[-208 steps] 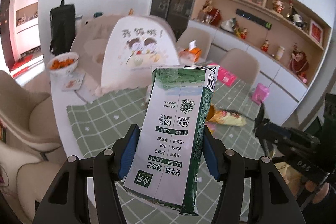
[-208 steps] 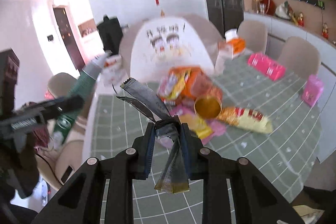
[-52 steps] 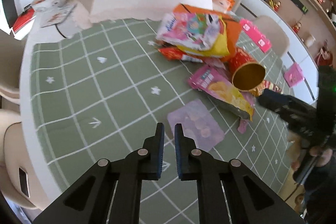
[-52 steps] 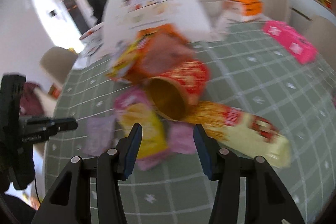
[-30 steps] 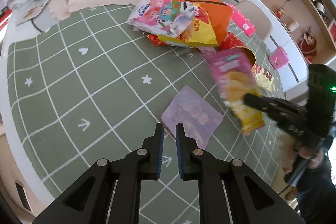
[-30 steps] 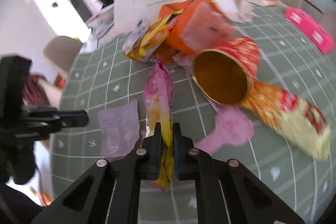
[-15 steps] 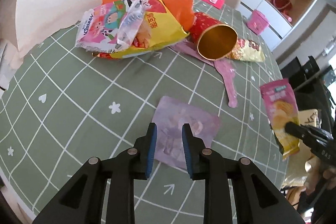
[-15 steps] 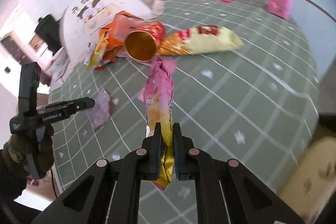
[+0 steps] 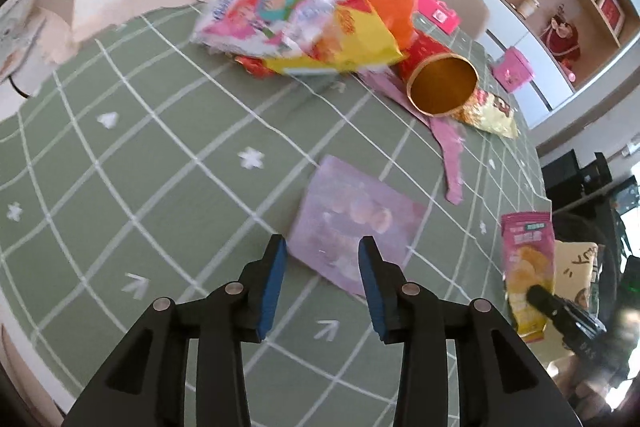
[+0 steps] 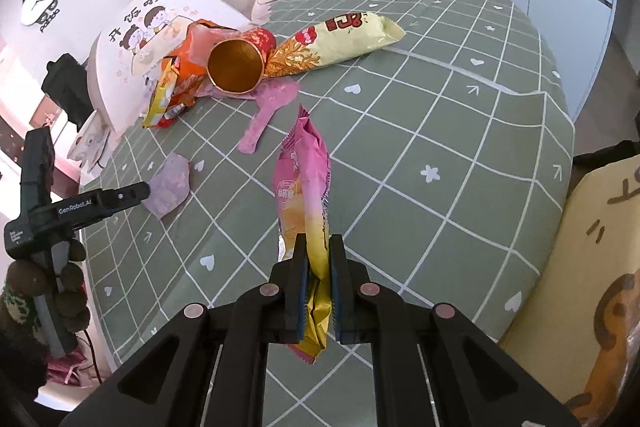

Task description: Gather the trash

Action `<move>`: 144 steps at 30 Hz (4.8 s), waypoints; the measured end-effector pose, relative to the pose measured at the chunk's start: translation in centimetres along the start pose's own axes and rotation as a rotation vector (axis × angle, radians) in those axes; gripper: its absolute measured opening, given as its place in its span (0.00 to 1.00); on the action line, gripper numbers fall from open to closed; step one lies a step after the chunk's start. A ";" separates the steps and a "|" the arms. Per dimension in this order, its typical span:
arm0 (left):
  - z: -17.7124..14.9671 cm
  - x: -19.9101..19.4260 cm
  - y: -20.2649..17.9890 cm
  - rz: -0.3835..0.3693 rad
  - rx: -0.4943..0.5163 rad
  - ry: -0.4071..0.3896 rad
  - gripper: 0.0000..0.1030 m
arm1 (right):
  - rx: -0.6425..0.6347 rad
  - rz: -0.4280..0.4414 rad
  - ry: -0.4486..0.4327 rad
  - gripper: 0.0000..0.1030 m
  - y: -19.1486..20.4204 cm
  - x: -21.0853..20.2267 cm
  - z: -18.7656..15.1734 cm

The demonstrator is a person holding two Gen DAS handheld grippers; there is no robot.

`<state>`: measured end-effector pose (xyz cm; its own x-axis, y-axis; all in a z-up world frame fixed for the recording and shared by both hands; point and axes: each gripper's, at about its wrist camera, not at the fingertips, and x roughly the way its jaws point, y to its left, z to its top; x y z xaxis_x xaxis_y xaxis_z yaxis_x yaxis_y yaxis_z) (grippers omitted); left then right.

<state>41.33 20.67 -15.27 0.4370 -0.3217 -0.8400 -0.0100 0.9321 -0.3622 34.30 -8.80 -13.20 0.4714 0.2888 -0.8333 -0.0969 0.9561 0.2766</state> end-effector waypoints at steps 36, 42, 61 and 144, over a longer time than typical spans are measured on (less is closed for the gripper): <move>-2.7 -3.0 -4.7 -0.081 -0.026 -0.097 0.44 | -0.083 0.140 -0.116 0.09 -0.9 -7.3 1.4; -2.9 -0.1 -2.7 -0.032 -0.218 -0.038 0.42 | -0.065 0.109 -0.068 0.09 -1.6 -5.9 0.5; 0.4 1.9 -5.7 0.019 -0.083 -0.093 0.03 | -0.029 0.077 -0.026 0.09 -2.3 -1.7 0.4; 3.7 -2.1 -4.2 0.035 0.260 -0.154 0.22 | -0.013 0.110 -0.213 0.10 -2.3 -8.0 4.7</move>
<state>43.77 18.02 -10.47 0.5720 -0.2781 -0.7717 0.1948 0.9599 -0.2015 34.83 -13.54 -4.94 0.6314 0.3757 -0.6783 -0.1683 0.9203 0.3531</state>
